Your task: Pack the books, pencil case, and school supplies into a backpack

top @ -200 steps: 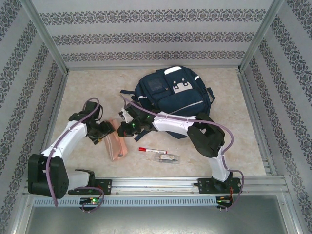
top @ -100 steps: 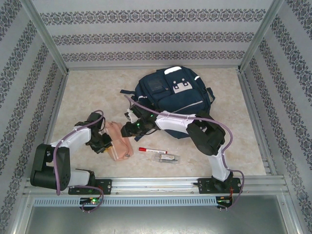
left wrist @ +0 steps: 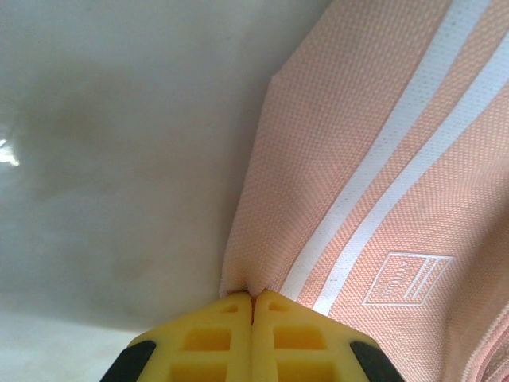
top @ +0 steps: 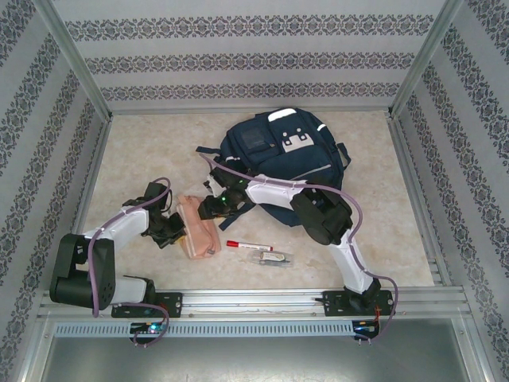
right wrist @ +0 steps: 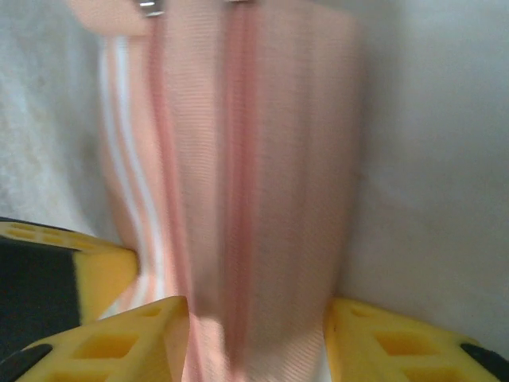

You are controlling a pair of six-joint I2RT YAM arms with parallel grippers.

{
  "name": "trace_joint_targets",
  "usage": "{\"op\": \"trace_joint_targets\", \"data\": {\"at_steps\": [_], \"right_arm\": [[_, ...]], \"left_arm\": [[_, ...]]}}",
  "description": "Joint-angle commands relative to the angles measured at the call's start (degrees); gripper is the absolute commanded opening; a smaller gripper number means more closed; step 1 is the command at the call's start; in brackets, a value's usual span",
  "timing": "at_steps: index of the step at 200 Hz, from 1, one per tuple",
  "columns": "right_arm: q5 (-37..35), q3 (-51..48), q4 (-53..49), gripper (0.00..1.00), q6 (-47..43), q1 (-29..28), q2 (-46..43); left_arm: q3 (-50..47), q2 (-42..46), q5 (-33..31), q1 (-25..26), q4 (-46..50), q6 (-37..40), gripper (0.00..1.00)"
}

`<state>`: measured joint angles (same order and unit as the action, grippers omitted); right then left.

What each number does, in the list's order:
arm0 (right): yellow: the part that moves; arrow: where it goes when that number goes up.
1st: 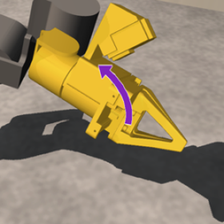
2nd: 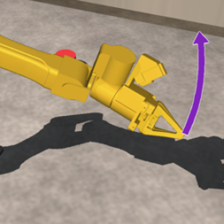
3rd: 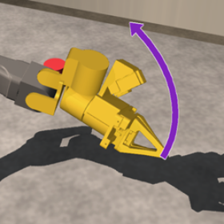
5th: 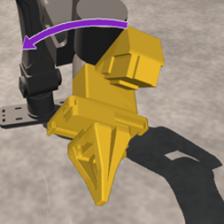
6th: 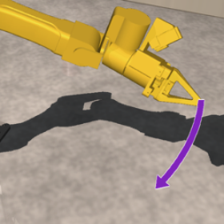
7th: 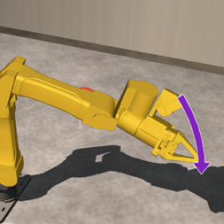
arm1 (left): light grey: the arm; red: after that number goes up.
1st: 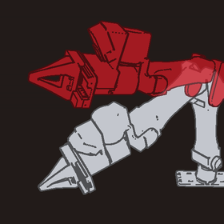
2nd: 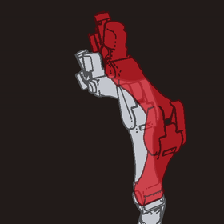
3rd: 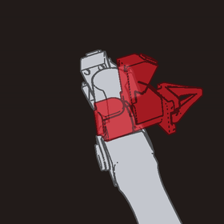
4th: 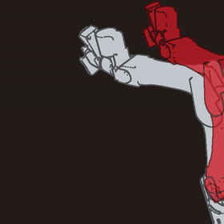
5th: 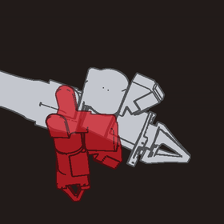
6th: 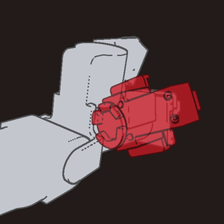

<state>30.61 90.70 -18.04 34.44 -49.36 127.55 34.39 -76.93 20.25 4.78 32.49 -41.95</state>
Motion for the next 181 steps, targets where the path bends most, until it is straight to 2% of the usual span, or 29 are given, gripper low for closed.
{"op": "trace_joint_targets", "data": {"at_steps": [1, 16, 28, 45, 62, 78, 95, 105, 128, 166, 181], "right_arm": [[2.7, 0.8, 0.0, 0.34, 1.1, -3.5, 3.3], [4.0, 0.1, 1.4, 0.11, 2.0, -4.0, 1.8], [4.7, -1.3, 3.1, 0.00, 3.4, -3.8, -0.7], [4.5, -3.3, 4.0, 0.00, 4.9, -2.9, -5.3], [3.9, -5.4, 3.9, 0.00, 6.7, -0.7, -11.0], [3.3, -8.2, 3.4, 0.00, 8.1, 2.2, -17.4], [2.8, -11.5, 2.2, 0.00, 7.8, 6.4, -25.5], [2.0, -13.8, 1.0, 0.00, 7.5, 9.8, -30.9], [-1.8, -20.5, -1.4, 0.00, 7.6, 19.5, -43.8], [-4.4, -29.3, -8.0, 0.00, 7.7, 42.3, -61.8], [-5.6, -31.7, -11.5, 0.00, 7.4, 50.5, -66.8]], "left_arm": [[-3.0, -1.0, -0.4, -0.4, -1.6, 1.6, 0.00], [-2.1, 0.9, 1.0, -0.4, -0.7, 2.1, 0.01], [-0.8, 3.1, 1.8, -0.4, 0.6, 2.7, 0.03], [1.5, 6.7, 2.0, -0.4, 2.2, 2.9, 0.08], [5.5, 9.7, 2.0, -0.4, 5.2, 3.9, 0.20], [9.8, 12.3, 2.6, -0.4, 7.7, 4.9, 0.24], [11.9, 16.0, 12.0, 0.2, 1.8, 8.9, 0.36], [13.5, 17.8, 14.6, 1.8, -2.2, 9.7, 0.39], [21.8, 16.3, 10.4, 9.3, -2.0, 15.1, 0.41], [33.8, 4.4, 5.0, 24.1, -3.2, 25.8, 0.42], [40.8, -2.5, -2.2, 30.3, 0.9, 32.5, 0.42]]}}
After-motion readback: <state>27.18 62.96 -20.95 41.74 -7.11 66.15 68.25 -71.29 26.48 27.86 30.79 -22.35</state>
